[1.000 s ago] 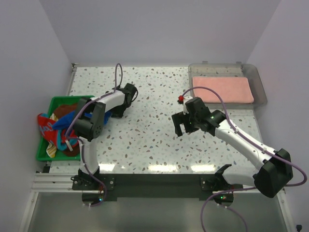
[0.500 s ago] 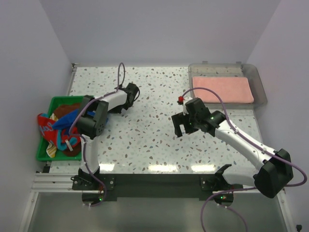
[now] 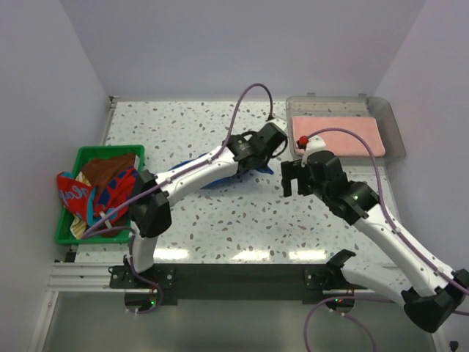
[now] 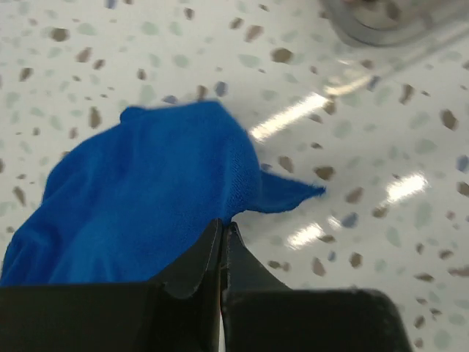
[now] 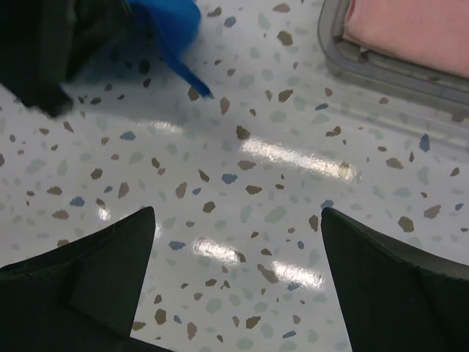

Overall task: Fold and stack the towels
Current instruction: Move the towel to the center of the board, then flatten out the crumpled towel

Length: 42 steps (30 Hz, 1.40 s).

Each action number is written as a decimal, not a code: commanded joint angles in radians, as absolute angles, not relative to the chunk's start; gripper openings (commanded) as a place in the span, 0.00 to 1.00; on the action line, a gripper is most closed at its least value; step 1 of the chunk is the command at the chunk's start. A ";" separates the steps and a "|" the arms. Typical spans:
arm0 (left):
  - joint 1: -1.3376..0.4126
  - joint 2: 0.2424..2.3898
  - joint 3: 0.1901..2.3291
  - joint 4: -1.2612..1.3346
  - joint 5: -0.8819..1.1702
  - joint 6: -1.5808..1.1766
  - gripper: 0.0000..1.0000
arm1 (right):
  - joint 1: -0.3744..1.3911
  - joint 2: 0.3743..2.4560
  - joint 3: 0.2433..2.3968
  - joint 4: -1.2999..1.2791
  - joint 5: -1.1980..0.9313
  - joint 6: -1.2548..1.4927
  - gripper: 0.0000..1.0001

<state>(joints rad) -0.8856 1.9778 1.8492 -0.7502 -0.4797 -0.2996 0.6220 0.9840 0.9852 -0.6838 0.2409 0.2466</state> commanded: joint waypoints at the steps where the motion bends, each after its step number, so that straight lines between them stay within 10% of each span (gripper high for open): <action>1: -0.939 1.930 1.841 -0.744 -0.330 -0.406 0.00 | 0.624 0.879 1.014 -0.657 0.392 0.281 0.99; 8: -1.012 1.690 1.596 -0.564 -0.125 -0.479 0.21 | 0.624 0.785 0.985 -0.657 0.440 0.282 0.99; 16: -0.926 1.396 1.232 -0.540 -0.288 -0.613 0.84 | 0.624 0.879 0.974 -0.608 0.287 0.250 0.98; 30: -0.387 1.163 1.005 -0.755 -0.606 -0.617 0.79 | 0.782 1.569 1.219 -0.522 0.003 0.172 0.56; 42: -0.112 1.161 0.850 -0.695 -0.670 -0.592 0.75 | 0.861 1.934 1.390 -0.505 -0.002 0.216 0.54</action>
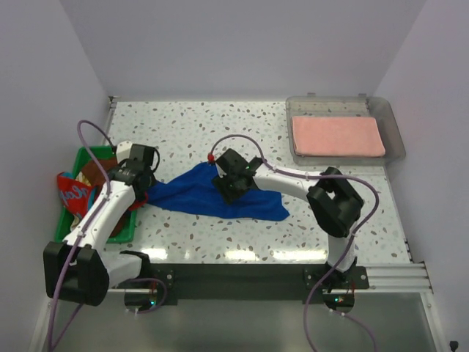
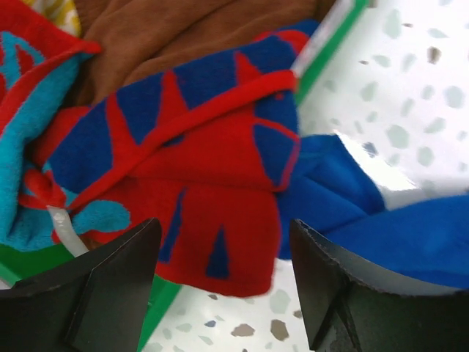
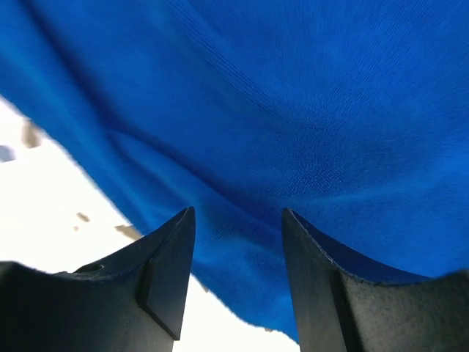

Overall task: Fold and stack the towels
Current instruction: Flatten out the crumpled towel

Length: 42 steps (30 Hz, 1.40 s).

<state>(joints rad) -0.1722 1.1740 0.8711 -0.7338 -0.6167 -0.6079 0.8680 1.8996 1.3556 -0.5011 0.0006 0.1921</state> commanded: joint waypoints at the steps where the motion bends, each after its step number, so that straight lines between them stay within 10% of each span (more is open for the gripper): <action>1: -0.092 1.160 0.844 -0.687 -0.670 -0.585 0.75 | 0.861 1.942 1.387 -0.514 -0.002 0.224 0.54; 18: 0.314 1.328 0.885 -0.555 -0.614 -0.584 0.53 | 0.539 1.685 0.931 -0.604 0.081 0.475 0.29; 28: 0.330 1.316 1.023 -0.569 -0.471 -0.526 0.82 | 0.535 1.413 0.917 -0.672 0.086 0.437 0.56; 34: 0.192 1.177 1.089 -0.612 -0.388 -0.491 1.00 | 0.531 1.350 1.003 -0.736 0.242 0.410 0.63; 42: -0.233 1.181 1.189 -0.678 -0.203 -0.512 0.88 | 0.450 1.355 0.942 -0.692 0.258 0.497 0.57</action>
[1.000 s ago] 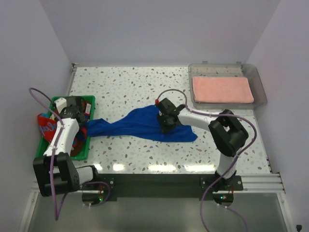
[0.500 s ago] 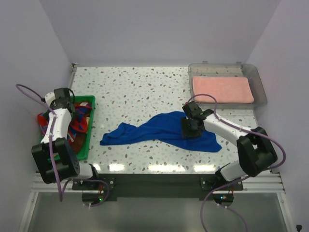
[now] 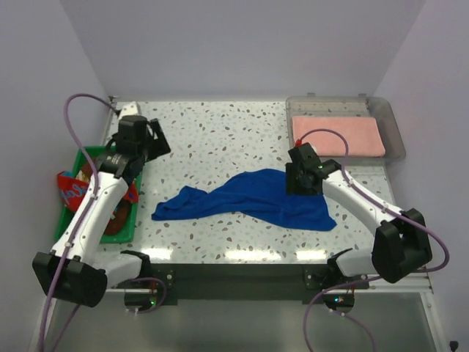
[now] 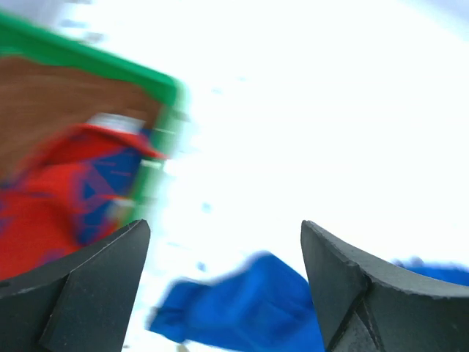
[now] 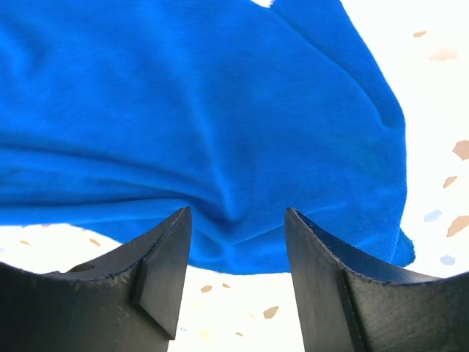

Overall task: Fold and stack the towels
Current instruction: Flatten out the crumpled towel

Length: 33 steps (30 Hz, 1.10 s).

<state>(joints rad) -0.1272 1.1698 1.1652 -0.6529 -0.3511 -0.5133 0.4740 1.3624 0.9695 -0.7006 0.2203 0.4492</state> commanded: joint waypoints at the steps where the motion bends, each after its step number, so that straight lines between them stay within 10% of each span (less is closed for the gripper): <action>1: -0.271 1.195 1.183 -0.658 -0.165 -0.517 0.86 | 0.442 1.355 0.931 -0.686 0.252 0.515 0.56; 17: -0.735 1.764 1.188 -0.416 -0.060 -0.551 0.50 | 0.387 1.402 0.795 -0.548 0.115 0.604 0.34; 33: -0.738 1.274 0.594 -0.472 0.058 -0.903 0.29 | 0.644 1.928 1.219 -0.436 0.019 0.502 0.33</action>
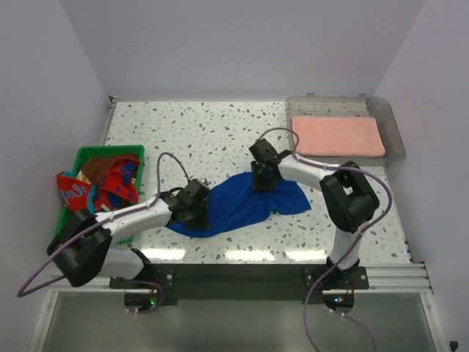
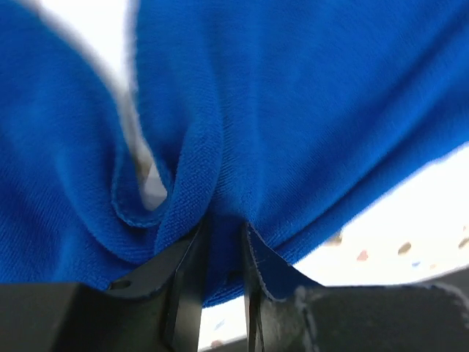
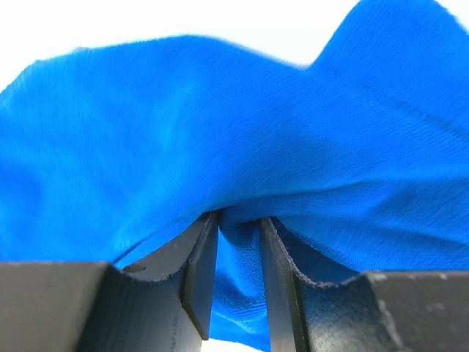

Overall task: Fold and stack the towels
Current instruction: Flatten out the crumpled towel

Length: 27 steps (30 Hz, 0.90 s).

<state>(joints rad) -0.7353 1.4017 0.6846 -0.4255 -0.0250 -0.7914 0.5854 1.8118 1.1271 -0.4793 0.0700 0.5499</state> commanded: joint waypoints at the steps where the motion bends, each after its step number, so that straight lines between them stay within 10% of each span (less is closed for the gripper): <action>1: -0.741 1.226 0.568 -0.488 0.072 -0.948 0.30 | 0.681 1.959 1.309 -0.448 0.014 0.485 0.34; 13: -0.798 0.926 0.676 -0.609 0.051 -0.967 0.68 | 0.801 1.809 1.432 -0.690 0.078 0.282 0.47; 27: -0.588 1.537 1.209 -0.545 -0.181 -0.560 0.54 | 0.558 1.670 1.301 -0.623 0.083 0.282 0.35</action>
